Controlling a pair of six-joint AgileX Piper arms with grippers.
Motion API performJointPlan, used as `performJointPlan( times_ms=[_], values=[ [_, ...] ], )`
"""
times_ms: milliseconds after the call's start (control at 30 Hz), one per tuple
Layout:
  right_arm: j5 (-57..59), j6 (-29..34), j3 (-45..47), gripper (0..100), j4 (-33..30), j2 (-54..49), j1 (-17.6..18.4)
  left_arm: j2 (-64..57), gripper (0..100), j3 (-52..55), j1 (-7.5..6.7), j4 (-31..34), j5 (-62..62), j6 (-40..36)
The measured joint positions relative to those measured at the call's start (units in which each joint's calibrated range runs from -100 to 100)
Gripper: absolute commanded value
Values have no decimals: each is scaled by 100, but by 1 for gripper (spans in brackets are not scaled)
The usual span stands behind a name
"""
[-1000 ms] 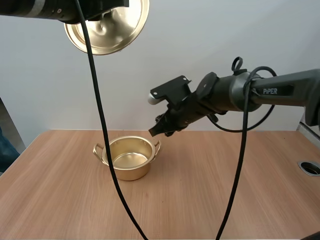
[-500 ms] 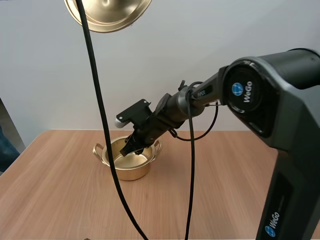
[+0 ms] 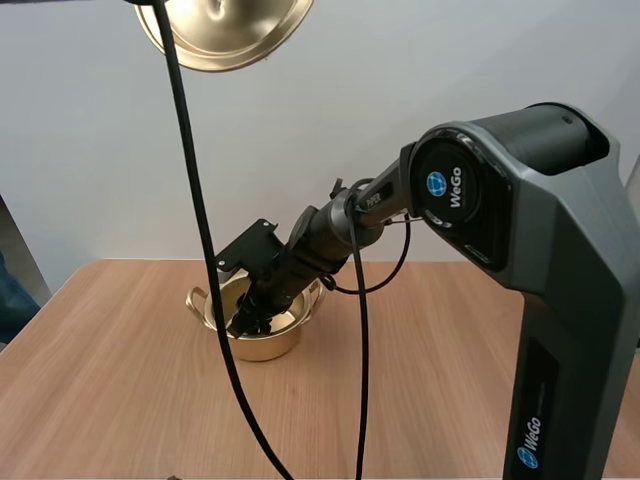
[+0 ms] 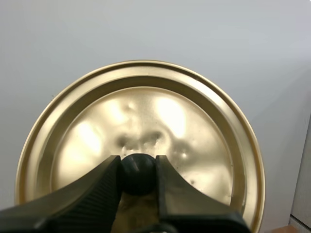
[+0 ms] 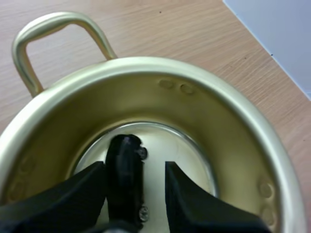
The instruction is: Open the pot, put the car inside, and close it
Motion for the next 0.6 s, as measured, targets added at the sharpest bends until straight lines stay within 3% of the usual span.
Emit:
performJointPlan(
  times_ms=[67, 133, 467, 600],
  values=[
    [0, 42, 0, 33, 0, -11, 0, 0, 0, 0, 0, 12, 11, 14],
    [-58, 125, 0, 0, -38, -102, 0, 0, 0, 0, 0, 29, 11, 85],
    [-432, 341, 0, 0, -40, -1211, -262, 0, 0, 0, 0, 40, -191, 628],
    [-320, 559, 0, 0, -28, -2194, -743, 87, 0, 0, 0, 293, -332, 864]
  ],
)
